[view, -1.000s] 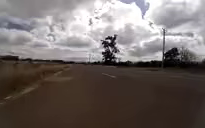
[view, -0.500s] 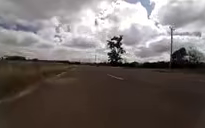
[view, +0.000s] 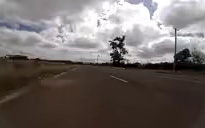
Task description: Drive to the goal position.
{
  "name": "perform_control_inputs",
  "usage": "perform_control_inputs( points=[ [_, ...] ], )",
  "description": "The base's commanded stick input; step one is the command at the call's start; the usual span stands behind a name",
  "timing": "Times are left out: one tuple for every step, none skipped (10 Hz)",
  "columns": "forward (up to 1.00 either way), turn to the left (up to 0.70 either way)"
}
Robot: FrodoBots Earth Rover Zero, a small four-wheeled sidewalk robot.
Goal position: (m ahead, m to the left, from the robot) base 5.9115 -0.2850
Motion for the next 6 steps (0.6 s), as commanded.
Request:
perform_control_inputs(
  points=[
    [0.85,0.0],
    [0.85,0.0],
    [0.85,0.0],
    [0.85,0.0],
    [0.85,0.0],
    [0.85,0.0]
  ],
)
